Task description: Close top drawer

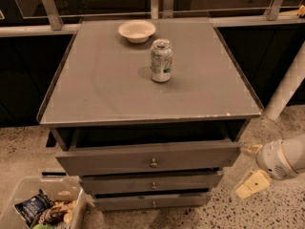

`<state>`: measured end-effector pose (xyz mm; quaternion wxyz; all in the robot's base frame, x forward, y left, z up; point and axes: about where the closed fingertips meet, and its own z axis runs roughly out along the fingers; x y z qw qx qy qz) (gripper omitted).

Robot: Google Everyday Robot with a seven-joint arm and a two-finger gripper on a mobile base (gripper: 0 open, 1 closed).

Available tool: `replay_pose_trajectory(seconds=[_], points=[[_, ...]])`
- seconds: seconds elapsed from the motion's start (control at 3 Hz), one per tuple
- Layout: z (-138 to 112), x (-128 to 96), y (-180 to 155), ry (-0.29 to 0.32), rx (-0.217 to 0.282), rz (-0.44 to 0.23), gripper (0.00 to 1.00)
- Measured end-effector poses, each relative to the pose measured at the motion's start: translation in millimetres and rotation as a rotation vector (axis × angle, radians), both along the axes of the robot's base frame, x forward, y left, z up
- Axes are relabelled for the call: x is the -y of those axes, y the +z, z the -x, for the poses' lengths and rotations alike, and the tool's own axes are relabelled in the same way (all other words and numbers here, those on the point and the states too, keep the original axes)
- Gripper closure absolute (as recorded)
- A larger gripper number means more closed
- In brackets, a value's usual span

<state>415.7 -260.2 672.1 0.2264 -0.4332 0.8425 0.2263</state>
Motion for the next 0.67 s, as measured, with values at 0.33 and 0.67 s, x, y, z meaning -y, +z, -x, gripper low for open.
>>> replay_pose_trajectory(seconds=[0.33,0.67], points=[[7.0,7.0,8.9,0.006,0.054,-0.028,0.0],[7.0,7.0,8.9,0.006,0.054,-0.028,0.0]])
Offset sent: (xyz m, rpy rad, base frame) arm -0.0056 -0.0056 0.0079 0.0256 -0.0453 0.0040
